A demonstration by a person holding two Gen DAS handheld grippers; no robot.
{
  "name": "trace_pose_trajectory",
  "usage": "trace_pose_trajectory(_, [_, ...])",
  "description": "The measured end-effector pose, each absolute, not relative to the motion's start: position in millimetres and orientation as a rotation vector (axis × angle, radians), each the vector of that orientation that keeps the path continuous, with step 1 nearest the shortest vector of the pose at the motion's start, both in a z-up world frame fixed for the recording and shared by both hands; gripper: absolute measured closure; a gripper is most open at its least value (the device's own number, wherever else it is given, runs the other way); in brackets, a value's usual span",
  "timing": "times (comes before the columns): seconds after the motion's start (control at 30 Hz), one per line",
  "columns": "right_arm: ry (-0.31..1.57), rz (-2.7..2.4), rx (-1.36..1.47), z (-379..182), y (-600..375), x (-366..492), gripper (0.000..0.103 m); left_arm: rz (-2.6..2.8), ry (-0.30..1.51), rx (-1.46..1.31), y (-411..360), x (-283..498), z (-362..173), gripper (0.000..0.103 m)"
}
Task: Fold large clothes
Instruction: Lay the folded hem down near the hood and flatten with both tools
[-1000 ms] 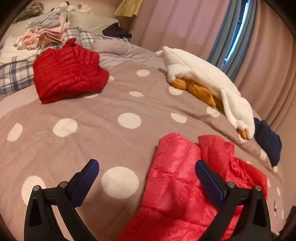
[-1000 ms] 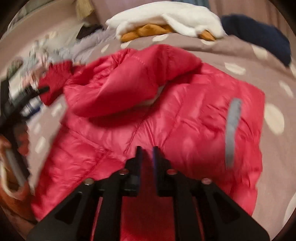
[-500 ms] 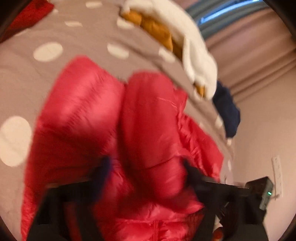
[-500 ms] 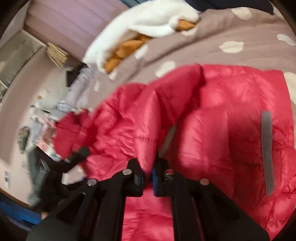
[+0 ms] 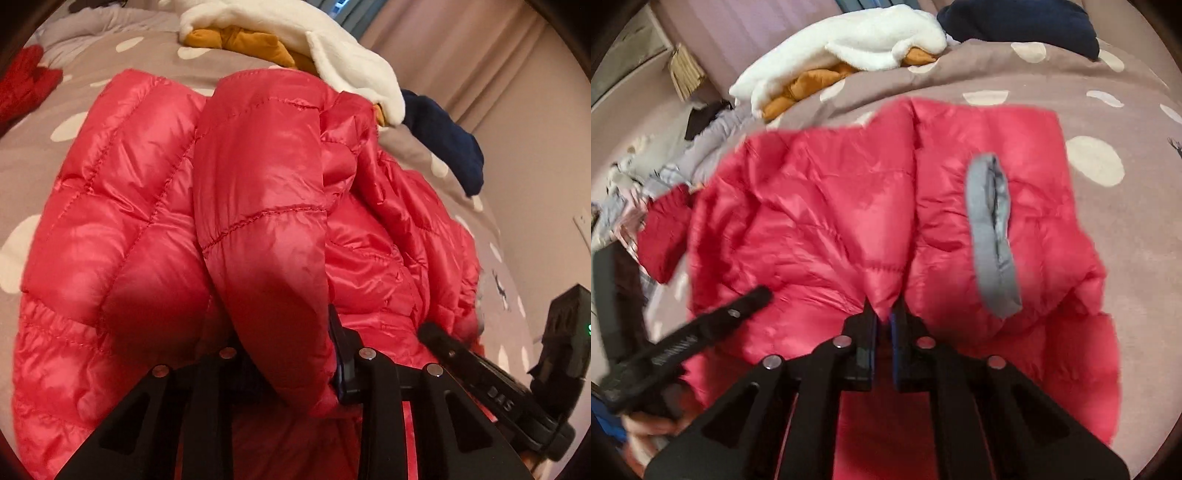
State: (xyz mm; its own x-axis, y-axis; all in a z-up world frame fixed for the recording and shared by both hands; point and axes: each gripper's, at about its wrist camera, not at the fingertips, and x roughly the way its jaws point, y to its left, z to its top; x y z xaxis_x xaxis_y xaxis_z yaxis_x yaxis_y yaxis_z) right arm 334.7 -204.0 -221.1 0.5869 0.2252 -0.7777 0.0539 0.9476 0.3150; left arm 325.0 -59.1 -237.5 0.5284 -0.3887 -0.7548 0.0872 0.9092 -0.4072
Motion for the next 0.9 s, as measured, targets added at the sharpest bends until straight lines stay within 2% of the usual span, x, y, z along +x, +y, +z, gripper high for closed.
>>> trace_pose_trajectory(0.13, [0.960, 0.058, 0.285, -208.8, -199.3, 339.0, 0.097, -0.223, 0.991, -0.371, -34.4, 315.9, -206.7, 0.071])
trace_pose_trajectory(0.17, [0.957, 0.054, 0.274, -201.8, -201.9, 333.6, 0.092, -0.190, 0.964, -0.369, -26.3, 311.3, -195.7, 0.070])
trace_pose_trajectory(0.2, [0.945, 0.051, 0.266, -192.7, -201.6, 331.8, 0.089, -0.151, 0.903, -0.346, -15.6, 302.8, -178.1, 0.065])
trace_pose_trajectory(0.27, [0.917, 0.029, 0.245, -176.2, -203.7, 322.7, 0.073, -0.115, 0.806, -0.295, -5.3, 293.4, -155.0, 0.062])
trace_pose_trajectory(0.4, [0.782, -0.026, 0.168, -134.6, -207.5, 305.8, 0.066, -0.064, 0.603, -0.220, 7.0, 287.3, -116.0, 0.062])
trace_pose_trajectory(0.47, [0.683, -0.001, 0.169, -114.8, -206.7, 308.1, 0.055, -0.061, 0.591, -0.200, 0.8, 300.8, -114.3, 0.062])
trace_pose_trajectory(0.53, [0.660, 0.040, 0.169, -114.5, -198.6, 321.2, 0.055, -0.081, 0.625, -0.141, -21.8, 325.9, -129.4, 0.062])
trace_pose_trajectory(0.6, [0.729, 0.033, 0.170, -132.8, -191.8, 336.7, 0.060, -0.106, 0.737, -0.104, -34.8, 339.0, -163.2, 0.062])
trace_pose_trajectory(0.67, [0.858, 0.010, 0.197, -174.6, -188.9, 349.5, 0.059, -0.086, 0.899, -0.057, -48.9, 352.0, -209.9, 0.062])
trace_pose_trajectory(0.7, [0.903, 0.001, 0.205, -196.0, -189.1, 351.8, 0.059, -0.075, 0.917, -0.033, -52.8, 352.1, -231.0, 0.058])
trace_pose_trajectory(0.77, [0.893, 0.000, 0.227, -228.9, -188.4, 345.9, 0.059, -0.052, 0.797, 0.031, -60.4, 337.0, -246.1, 0.058])
trace_pose_trajectory(0.9, [0.867, -0.015, 0.202, -233.1, -187.4, 346.5, 0.059, -0.023, 0.809, 0.079, -65.2, 339.0, -245.0, 0.058])
